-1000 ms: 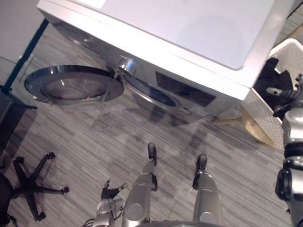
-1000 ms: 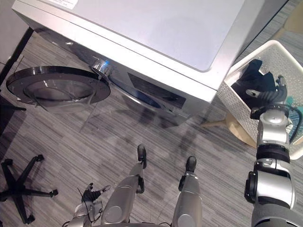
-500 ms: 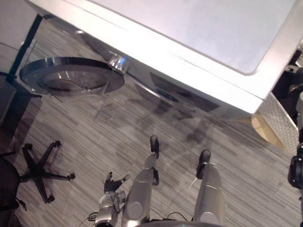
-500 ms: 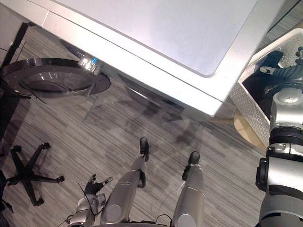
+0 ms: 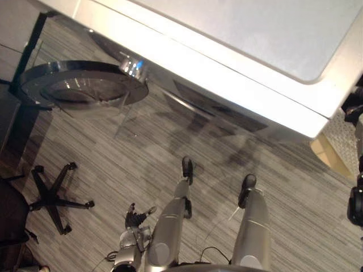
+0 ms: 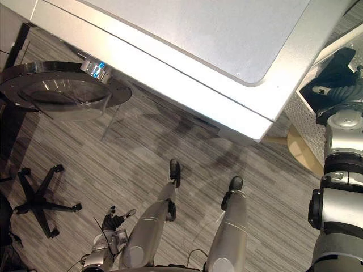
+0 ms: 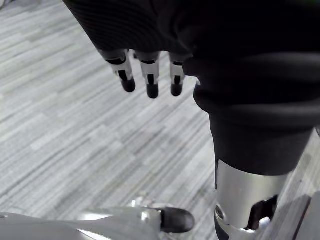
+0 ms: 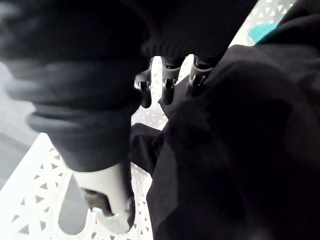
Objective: Pick up the laundry basket with both hands and put the clothes into the washing machine.
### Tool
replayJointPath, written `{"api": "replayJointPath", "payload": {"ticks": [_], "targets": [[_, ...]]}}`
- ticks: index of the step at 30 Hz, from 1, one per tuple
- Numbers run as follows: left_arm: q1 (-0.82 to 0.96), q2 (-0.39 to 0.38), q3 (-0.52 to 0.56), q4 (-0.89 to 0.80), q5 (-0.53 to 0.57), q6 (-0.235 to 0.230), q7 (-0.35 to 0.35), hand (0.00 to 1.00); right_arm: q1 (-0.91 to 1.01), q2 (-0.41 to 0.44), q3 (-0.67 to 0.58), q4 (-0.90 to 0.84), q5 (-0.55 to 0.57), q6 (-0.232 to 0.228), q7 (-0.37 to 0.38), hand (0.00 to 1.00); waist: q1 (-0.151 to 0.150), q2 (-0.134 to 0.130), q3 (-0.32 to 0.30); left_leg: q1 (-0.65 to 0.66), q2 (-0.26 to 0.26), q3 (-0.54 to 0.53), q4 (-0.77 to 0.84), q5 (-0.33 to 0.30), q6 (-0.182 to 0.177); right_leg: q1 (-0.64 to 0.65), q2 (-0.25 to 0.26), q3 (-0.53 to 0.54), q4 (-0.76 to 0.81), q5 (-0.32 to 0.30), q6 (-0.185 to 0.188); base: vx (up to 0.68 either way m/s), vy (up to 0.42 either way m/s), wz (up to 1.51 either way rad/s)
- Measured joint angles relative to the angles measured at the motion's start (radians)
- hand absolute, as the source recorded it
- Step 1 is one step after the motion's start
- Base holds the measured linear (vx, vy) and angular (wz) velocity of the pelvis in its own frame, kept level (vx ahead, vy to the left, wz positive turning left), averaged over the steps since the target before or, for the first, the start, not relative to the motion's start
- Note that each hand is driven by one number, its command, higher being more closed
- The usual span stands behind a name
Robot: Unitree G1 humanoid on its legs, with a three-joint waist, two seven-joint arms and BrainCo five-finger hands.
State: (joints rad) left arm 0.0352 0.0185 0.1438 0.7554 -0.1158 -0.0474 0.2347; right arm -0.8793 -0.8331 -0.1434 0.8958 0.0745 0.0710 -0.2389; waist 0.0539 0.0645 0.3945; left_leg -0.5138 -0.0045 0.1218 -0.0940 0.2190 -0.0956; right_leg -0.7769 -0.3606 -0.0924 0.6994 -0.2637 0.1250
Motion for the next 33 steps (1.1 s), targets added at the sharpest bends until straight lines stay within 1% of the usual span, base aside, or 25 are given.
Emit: {"api": "replayJointPath", "payload": {"ticks": [2, 4, 7, 9, 14, 17, 19, 21, 24, 25, 27, 30, 33], "targets": [[-0.003, 0.005, -0.007, 0.0, 0.0, 0.0, 0.009, 0.0, -0.025, -0.001, 0.005, -0.005, 0.015, -0.006, 0.0, 0.0, -0.016, -0.001, 0.0, -0.021, -0.008, -0.005, 0.0, 0.006, -0.008, -0.027, -0.008, 0.005, 0.011, -0.005, 0.0, -0.03, -0.05, 0.12], [-0.015, 0.006, -0.019, 0.001, -0.001, 0.001, 0.012, 0.0, -0.053, -0.018, 0.01, -0.008, 0.028, -0.01, 0.0, 0.0, -0.017, -0.002, 0.001, -0.039, -0.017, -0.005, 0.0, 0.007, -0.008, -0.056, -0.01, 0.02, 0.025, -0.014, 0.005, -0.05, -0.058, 0.08], [-0.022, 0.006, -0.023, -0.003, -0.01, -0.001, 0.012, 0.0, -0.08, -0.048, 0.046, -0.007, 0.045, -0.023, -0.002, 0.0, -0.016, -0.002, 0.001, -0.069, -0.025, -0.008, 0.0, 0.012, -0.004, -0.099, -0.013, 0.036, 0.049, -0.016, 0.004, -0.06, -0.047, 0.07], [-0.022, 0.006, -0.024, -0.007, -0.01, -0.001, 0.013, 0.0, -0.097, -0.061, 0.052, -0.007, 0.056, -0.026, -0.002, 0.0, -0.017, -0.002, 0.001, -0.081, -0.033, -0.008, 0.0, 0.018, 0.001, -0.122, -0.025, 0.043, 0.065, -0.018, 0.004, -0.06, -0.035, 0.08], [-0.029, 0.006, -0.026, -0.01, -0.03, -0.002, 0.014, 0.0, -0.126, -0.117, 0.117, -0.006, 0.073, -0.034, -0.002, 0.0, -0.012, -0.001, 0.0, -0.122, -0.044, -0.011, 0.01, 0.027, 0.002, -0.171, -0.027, 0.06, 0.09, -0.018, 0.005, -0.05, -0.028, 0.09], [-0.035, 0.005, -0.033, -0.01, -0.03, -0.001, 0.014, 0.0, -0.14, -0.124, 0.131, 0.008, 0.073, -0.035, 0.0, 0.0, -0.011, 0.0, 0.0, -0.135, -0.05, -0.011, 0.027, 0.029, 0.004, -0.184, -0.034, 0.068, 0.103, -0.018, 0.005, -0.05, -0.025, 0.06], [-0.039, 0.004, -0.035, -0.01, -0.031, -0.001, 0.013, 0.0, -0.155, -0.135, 0.164, 0.032, 0.073, -0.035, 0.005, 0.0, -0.01, 0.0, -0.001, -0.138, -0.051, -0.013, 0.03, 0.029, 0.003, -0.187, -0.037, 0.067, 0.11, -0.018, 0.005, -0.04, -0.026, 0.06], [-0.04, 0.003, -0.036, -0.01, -0.031, 0.0, 0.013, 0.0, -0.155, -0.137, 0.178, 0.044, 0.073, -0.035, 0.008, 0.0, -0.007, 0.0, -0.004, -0.138, -0.051, -0.019, 0.03, 0.034, -0.005, -0.188, -0.039, 0.064, 0.117, -0.018, 0.005, -0.04, -0.032, 0.06], [-0.04, -0.011, -0.045, -0.008, -0.031, 0.006, 0.013, 0.0, -0.148, -0.132, 0.183, 0.075, 0.074, -0.034, 0.005, 0.0, 0.005, 0.007, -0.031, -0.139, -0.051, -0.021, 0.028, 0.036, -0.006, -0.188, -0.038, 0.062, 0.117, -0.019, 0.004, -0.02, -0.035, 0.02], [-0.04, -0.019, -0.06, -0.006, -0.031, 0.01, 0.012, 0.0, -0.129, -0.128, 0.182, 0.079, 0.074, -0.034, 0.003, 0.0, 0.014, 0.01, -0.049, -0.138, -0.051, -0.021, 0.026, 0.037, -0.006, -0.188, -0.038, 0.063, 0.116, -0.019, 0.004, 0.0, -0.029, -0.03], [-0.041, -0.03, -0.063, 0.0, -0.03, 0.019, 0.01, 0.0, -0.108, -0.105, 0.165, 0.079, 0.078, -0.034, 0.002, 0.0, 0.014, 0.012, -0.063, -0.125, -0.051, -0.022, 0.019, 0.043, -0.001, -0.177, -0.036, 0.062, 0.113, -0.019, 0.004, 0.02, -0.032, -0.06], [-0.05, -0.038, -0.065, 0.012, -0.03, 0.022, 0.009, 0.0, -0.037, -0.044, 0.098, 0.08, 0.105, -0.034, 0.002, 0.0, 0.012, 0.013, -0.063, -0.07, -0.047, -0.031, 0.001, 0.052, 0.003, -0.117, -0.033, 0.047, 0.096, -0.02, 0.002, 0.05, -0.04, -0.09], [-0.057, -0.041, -0.065, 0.027, -0.03, 0.022, 0.007, 0.0, 0.063, 0.028, 0.031, 0.07, 0.099, -0.034, 0.007, 0.0, 0.008, 0.012, -0.064, -0.02, -0.035, -0.038, 0.001, 0.049, 0.001, -0.042, -0.025, 0.023, 0.061, -0.02, 0.002, 0.05, -0.021, -0.05]]}}
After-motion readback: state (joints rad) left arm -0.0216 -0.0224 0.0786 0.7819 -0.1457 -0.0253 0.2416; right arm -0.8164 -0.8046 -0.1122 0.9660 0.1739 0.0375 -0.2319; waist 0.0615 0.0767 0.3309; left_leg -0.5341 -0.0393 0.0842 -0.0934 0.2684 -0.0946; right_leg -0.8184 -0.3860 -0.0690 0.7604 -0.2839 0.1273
